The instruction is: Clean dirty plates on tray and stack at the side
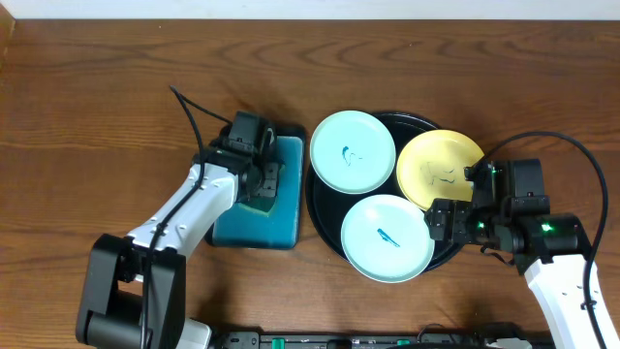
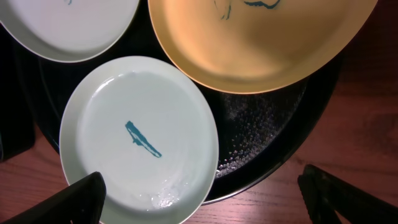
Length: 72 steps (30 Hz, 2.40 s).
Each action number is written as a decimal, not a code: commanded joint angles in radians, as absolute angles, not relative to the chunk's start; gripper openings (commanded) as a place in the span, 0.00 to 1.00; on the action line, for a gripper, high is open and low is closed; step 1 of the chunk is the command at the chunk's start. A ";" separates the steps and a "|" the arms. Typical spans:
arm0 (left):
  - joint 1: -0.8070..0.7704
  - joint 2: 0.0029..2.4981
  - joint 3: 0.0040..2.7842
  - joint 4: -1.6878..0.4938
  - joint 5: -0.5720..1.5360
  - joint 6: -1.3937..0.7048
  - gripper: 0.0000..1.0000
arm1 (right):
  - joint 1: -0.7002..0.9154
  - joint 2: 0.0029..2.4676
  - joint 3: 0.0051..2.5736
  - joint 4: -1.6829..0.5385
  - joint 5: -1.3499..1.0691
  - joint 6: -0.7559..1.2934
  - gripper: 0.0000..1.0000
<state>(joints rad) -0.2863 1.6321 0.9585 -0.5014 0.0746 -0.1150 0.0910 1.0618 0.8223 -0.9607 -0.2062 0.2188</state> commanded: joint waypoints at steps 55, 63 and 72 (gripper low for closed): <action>-0.258 1.537 0.896 -0.501 0.166 -0.136 0.08 | 0.099 1.110 0.730 -0.876 -0.208 0.255 0.87; -0.258 1.537 0.896 -0.501 0.166 -0.137 0.07 | 0.099 1.232 0.680 -0.766 -0.238 0.276 0.73; -0.258 1.537 0.896 -0.501 0.166 -0.137 0.08 | 0.100 1.393 0.664 -0.659 -0.332 0.276 0.43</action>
<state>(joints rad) -0.2626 1.5448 0.8978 -0.4984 0.1555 -0.1341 0.0910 1.3560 0.6701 -0.6697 -0.2863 0.2764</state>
